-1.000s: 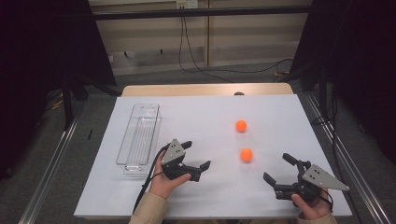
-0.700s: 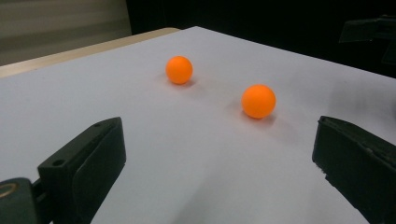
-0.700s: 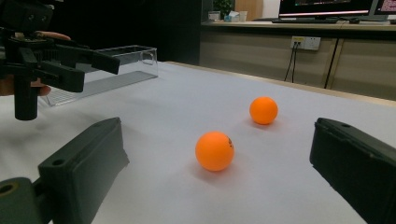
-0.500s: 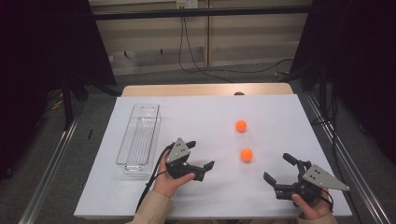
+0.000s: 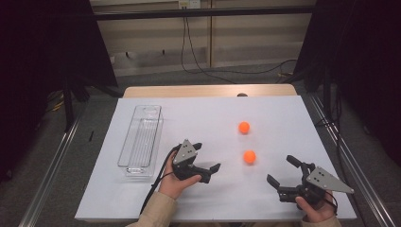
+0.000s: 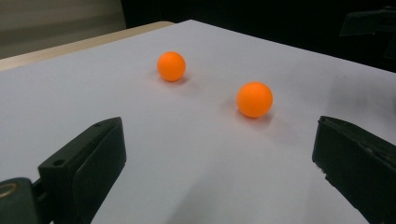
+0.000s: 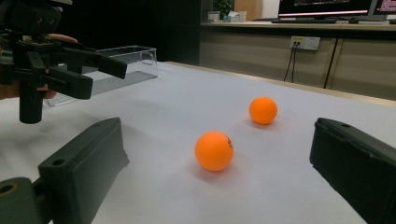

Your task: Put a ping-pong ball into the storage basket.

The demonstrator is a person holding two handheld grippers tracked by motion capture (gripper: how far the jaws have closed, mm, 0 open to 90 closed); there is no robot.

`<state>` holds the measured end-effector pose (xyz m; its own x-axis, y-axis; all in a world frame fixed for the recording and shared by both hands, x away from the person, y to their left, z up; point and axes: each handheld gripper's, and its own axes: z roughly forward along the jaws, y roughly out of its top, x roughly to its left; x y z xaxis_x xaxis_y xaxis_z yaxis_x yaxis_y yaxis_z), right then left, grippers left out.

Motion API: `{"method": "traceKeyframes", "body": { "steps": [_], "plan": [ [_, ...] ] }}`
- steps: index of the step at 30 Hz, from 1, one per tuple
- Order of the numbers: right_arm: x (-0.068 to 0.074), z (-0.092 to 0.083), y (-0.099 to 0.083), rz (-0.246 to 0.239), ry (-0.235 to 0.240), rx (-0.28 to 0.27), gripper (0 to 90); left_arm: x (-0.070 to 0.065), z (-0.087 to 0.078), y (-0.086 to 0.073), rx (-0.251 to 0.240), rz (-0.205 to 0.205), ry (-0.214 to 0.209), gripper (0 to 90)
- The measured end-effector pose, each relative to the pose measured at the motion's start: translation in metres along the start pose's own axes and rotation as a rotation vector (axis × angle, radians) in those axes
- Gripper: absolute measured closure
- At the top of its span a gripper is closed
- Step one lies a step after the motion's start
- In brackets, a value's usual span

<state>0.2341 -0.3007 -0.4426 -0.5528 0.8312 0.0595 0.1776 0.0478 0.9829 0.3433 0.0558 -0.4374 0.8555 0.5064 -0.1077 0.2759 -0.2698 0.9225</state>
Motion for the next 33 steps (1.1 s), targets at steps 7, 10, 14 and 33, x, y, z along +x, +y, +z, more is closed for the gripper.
{"method": "traceKeyframes", "body": {
  "steps": [7, 10, 14, 33],
  "plan": [
    [0.000, 0.000, 0.000, 0.002, -0.002, -0.003, 2.7, -0.001, 0.004, 0.001, 0.005, 0.004, -0.004, 2.8],
    [0.000, 0.000, 0.000, 0.006, -0.001, -0.004, 2.6, -0.002, 0.006, 0.001, 0.003, 0.008, -0.008, 2.8],
    [0.000, 0.000, 0.000, 0.003, 0.000, -0.004, 2.6, -0.003, 0.008, 0.002, 0.006, 0.010, -0.013, 2.8],
    [0.001, 0.001, 0.001, -0.004, -0.005, -0.007, 2.1, -0.005, 0.017, 0.005, 0.016, 0.018, -0.027, 2.8]
  ]
}}
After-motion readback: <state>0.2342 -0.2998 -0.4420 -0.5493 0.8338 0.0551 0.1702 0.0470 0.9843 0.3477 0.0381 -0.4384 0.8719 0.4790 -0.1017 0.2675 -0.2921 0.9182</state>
